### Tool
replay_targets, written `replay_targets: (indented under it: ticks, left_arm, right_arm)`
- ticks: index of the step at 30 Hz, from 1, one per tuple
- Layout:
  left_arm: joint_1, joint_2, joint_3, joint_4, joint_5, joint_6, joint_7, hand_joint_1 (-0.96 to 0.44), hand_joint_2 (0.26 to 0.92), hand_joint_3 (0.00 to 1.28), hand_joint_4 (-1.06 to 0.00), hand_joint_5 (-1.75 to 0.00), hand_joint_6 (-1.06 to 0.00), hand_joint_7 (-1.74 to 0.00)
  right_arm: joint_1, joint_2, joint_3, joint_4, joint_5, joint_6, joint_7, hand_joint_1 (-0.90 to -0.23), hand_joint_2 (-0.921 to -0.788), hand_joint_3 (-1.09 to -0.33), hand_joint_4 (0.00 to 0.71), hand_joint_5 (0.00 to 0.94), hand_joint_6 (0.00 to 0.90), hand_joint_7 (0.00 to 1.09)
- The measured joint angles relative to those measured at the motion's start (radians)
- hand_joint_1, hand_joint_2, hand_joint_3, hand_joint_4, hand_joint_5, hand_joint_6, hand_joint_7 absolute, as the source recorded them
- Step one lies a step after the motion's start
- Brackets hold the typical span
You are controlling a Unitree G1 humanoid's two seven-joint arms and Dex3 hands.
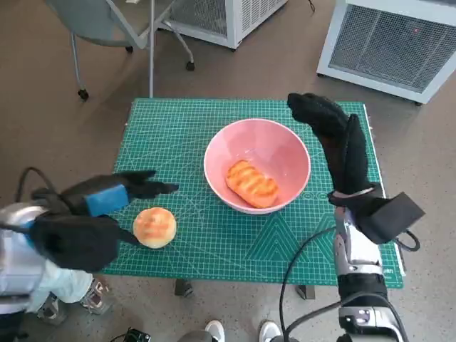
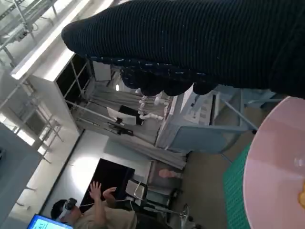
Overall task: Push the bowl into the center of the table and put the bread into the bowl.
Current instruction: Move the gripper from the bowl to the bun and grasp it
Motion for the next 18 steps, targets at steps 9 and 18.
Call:
replay_targets:
  ticks: [9, 18]
  left_arm:
    - [-0.004, -0.068, -0.110, 0.129, 0.123, -0.025, 0.091, 0.05, 0.818, 0.02, -0.48, -0.03, -0.61, -0.06]
    - [-0.015, -0.096, -0.139, 0.233, 0.199, -0.110, 0.221, 0.01, 0.914, 0.06, -0.71, -1.07, -0.62, -1.07]
  right_arm:
    - [-0.001, -0.002, 0.000, 0.000, 0.000, -0.006, 0.003, -0.676, -0.921, -0.756, 0.179, 0.001, 0.000, 0.50]
    - [-0.001, -0.006, -0.003, -0.014, 0.001, 0.000, 0.004, -0.690, -0.921, -0.755, 0.177, 0.000, -0.001, 0.50]
